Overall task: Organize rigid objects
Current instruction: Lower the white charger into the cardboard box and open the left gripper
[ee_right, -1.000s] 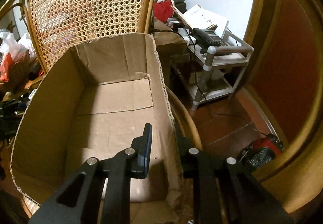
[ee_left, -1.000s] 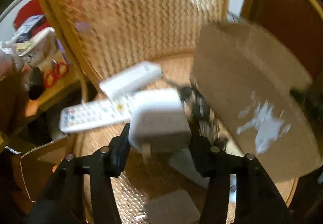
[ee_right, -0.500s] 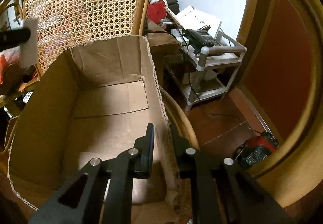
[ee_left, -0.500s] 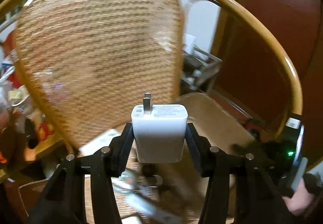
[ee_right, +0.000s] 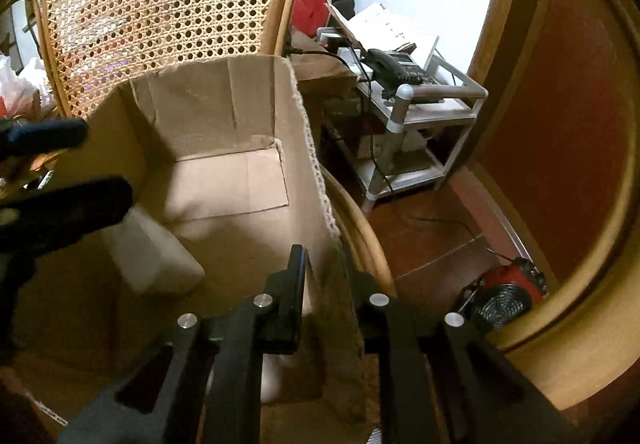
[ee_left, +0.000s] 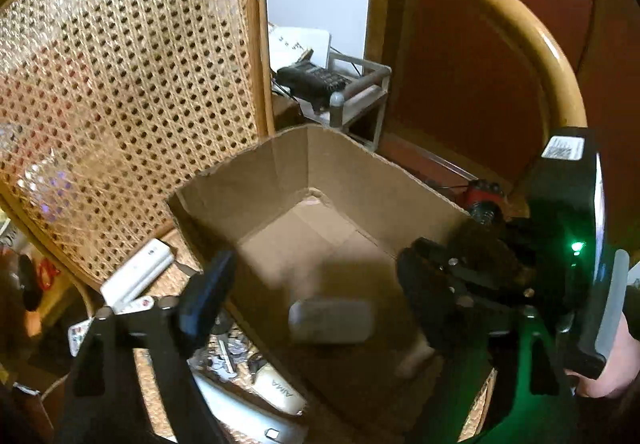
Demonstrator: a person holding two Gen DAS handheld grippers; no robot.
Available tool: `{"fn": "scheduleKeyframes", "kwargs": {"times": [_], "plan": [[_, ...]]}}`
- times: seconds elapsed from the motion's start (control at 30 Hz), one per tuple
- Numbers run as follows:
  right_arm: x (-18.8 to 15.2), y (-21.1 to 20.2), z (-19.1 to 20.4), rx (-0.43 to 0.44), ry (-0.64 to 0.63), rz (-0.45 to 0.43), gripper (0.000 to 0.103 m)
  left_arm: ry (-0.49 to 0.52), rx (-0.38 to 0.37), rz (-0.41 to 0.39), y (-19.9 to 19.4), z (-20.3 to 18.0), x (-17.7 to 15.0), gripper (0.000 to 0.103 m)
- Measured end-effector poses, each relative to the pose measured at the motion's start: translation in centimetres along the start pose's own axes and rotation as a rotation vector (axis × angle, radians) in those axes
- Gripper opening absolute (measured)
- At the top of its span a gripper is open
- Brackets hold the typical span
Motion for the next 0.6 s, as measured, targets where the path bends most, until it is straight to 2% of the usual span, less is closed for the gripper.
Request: {"fn": "scheduleKeyframes", "kwargs": {"times": [0.17, 0.27, 0.33, 0.4, 0.5, 0.6], "plan": [[0.0, 0.1, 0.2, 0.004, 0.012, 0.006, 0.017, -0.036, 0.034, -0.036, -2.4, 1.5, -0.7, 0.085], [0.0, 0.1, 0.3, 0.003, 0.007, 0.004, 0.018, -0.059, 0.023, -0.064, -4.1, 3.2, -2.1, 0.086], [0.1, 0.1, 0.1, 0.004, 0.005, 0.005, 0.018, -0.089, 0.040, -0.073, -5.0, 4.5, -3.6, 0.088], [0.1, 0.1, 0.2, 0.002, 0.004, 0.003, 0.018, -0.115, 0.085, -0.069, -5.8, 5.4, -5.2, 0.095], [0.2, 0.1, 0.1, 0.003, 0.002, 0.003, 0.018, -0.153, 0.151, -0.058, -6.4, 6.7, -7.6, 0.095], [0.1, 0.0, 0.1, 0.005, -0.006, 0.001, 0.018, -0.211, 0.155, -0.026, -6.1, 7.7, -10.6, 0.095]]}}
Point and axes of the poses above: each gripper's, at about its wrist camera, not at the fingertips, and y roughly the way its jaws point, z to its left, x to its top, the point moved 2 cm from there along y, roughly the way its jaws point, and after that the axes turned 13 degrees about z, right-handed, at the moved point
